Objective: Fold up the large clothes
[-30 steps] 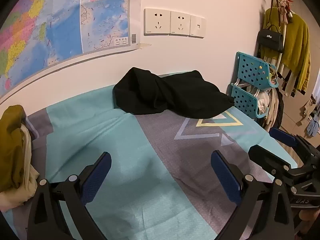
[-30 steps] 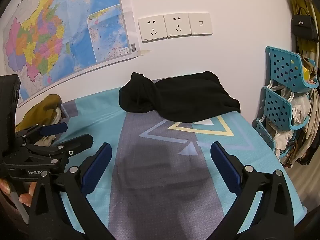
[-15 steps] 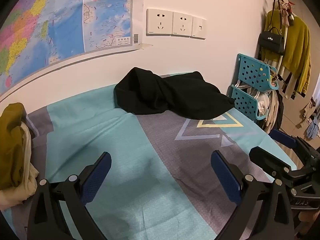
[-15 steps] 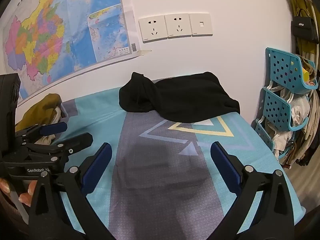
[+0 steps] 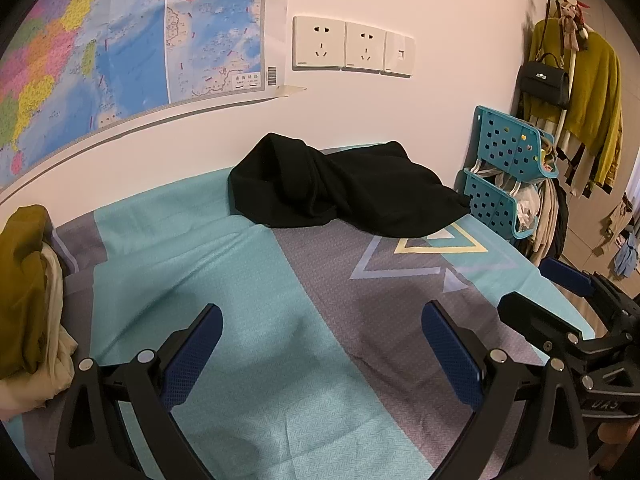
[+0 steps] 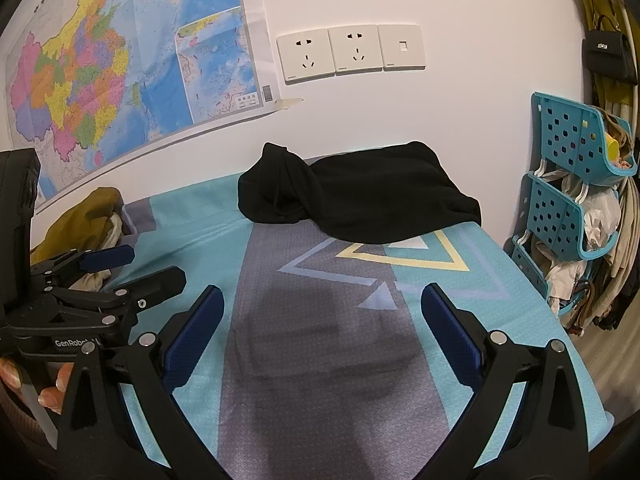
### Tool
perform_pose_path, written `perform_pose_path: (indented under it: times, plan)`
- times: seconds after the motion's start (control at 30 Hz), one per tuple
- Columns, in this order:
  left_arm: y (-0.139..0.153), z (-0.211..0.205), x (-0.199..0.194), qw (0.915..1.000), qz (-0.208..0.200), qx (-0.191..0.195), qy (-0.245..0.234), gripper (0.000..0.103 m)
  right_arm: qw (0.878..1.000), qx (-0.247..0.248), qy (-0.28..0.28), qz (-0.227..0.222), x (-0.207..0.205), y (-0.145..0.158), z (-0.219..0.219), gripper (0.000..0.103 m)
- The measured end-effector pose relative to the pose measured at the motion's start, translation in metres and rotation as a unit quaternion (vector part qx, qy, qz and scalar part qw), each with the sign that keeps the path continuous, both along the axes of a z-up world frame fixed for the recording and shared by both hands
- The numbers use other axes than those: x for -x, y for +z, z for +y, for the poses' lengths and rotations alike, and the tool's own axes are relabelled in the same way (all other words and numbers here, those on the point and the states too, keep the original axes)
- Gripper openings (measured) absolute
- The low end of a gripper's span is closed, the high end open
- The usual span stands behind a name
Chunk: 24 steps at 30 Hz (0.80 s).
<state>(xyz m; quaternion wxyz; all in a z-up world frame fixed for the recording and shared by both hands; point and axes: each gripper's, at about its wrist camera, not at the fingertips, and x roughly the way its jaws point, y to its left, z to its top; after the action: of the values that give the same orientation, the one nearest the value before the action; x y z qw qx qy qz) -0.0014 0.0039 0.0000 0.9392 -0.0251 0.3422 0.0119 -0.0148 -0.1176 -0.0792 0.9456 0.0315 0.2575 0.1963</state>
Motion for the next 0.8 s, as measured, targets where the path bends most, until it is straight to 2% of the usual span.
perform_pose_path:
  times: [0.8]
  plan:
    - [-0.0026, -0.0016, -0.0008, 1.0, 0.003, 0.003, 0.004, 0.096, 1.0, 0.0, 0.001, 0.003, -0.0016, -0.0034, 0.0043, 0.097]
